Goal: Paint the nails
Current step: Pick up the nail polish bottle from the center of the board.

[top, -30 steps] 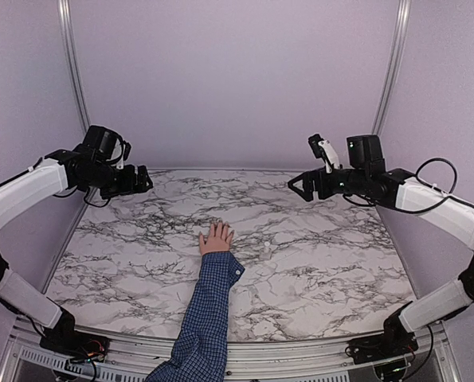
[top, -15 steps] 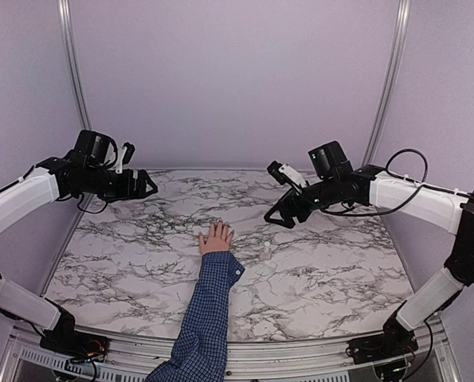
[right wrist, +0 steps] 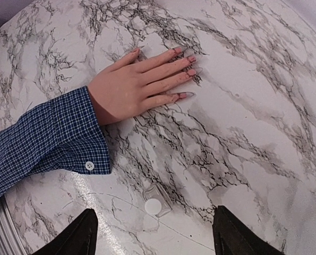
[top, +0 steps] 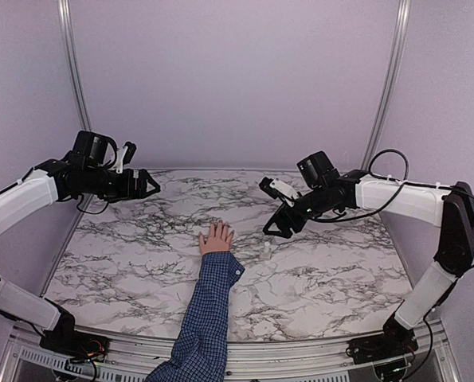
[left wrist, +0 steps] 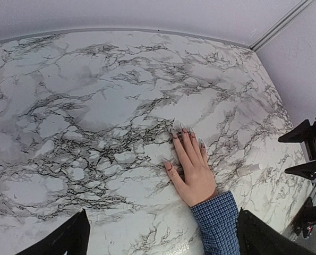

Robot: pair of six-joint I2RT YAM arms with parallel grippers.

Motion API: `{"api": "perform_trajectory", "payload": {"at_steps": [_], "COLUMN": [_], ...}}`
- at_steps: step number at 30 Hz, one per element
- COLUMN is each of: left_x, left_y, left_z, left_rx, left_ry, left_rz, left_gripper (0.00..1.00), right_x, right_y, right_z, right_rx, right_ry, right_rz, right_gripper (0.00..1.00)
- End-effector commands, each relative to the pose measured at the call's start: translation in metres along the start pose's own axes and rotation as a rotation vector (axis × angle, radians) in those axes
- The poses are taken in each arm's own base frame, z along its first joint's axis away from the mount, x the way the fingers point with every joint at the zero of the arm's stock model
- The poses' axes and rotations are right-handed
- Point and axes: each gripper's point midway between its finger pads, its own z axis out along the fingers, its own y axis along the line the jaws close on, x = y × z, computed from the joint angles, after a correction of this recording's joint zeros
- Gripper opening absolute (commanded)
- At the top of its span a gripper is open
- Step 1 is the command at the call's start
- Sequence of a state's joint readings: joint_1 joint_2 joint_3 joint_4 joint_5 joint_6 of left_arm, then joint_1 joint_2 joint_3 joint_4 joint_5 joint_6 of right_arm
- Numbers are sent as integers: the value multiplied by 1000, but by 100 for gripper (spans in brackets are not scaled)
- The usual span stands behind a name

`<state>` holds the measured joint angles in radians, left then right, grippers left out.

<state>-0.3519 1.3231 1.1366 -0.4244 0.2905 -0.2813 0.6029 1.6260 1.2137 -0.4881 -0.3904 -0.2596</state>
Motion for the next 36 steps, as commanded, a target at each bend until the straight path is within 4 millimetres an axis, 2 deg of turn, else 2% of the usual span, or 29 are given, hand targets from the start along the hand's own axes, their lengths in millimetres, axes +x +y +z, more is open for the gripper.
{"api": "perform_trajectory", "payload": {"at_steps": [1, 11, 22, 31, 36], "left_x": [-2, 1, 1, 2, 2], "left_y": [-9, -7, -5, -4, -4], "left_z": [-4, 0, 3, 6, 6], "left_rx": [41, 40, 33, 32, 34], "left_ry": [-19, -7, -4, -1, -2], "left_rz": [14, 2, -2, -1, -8], "left_gripper": [99, 99, 99, 99, 99], "right_x": [1, 19, 17, 24, 32], "right_y": [3, 6, -9, 6, 4], "right_z": [10, 31, 43, 48, 52], "right_rx": [-22, -50, 25, 5, 26], "right_ry": [36, 112, 153, 180, 205], "right_rz": [-32, -23, -22, -51, -41], "right_gripper": [71, 67, 62, 56, 54]}}
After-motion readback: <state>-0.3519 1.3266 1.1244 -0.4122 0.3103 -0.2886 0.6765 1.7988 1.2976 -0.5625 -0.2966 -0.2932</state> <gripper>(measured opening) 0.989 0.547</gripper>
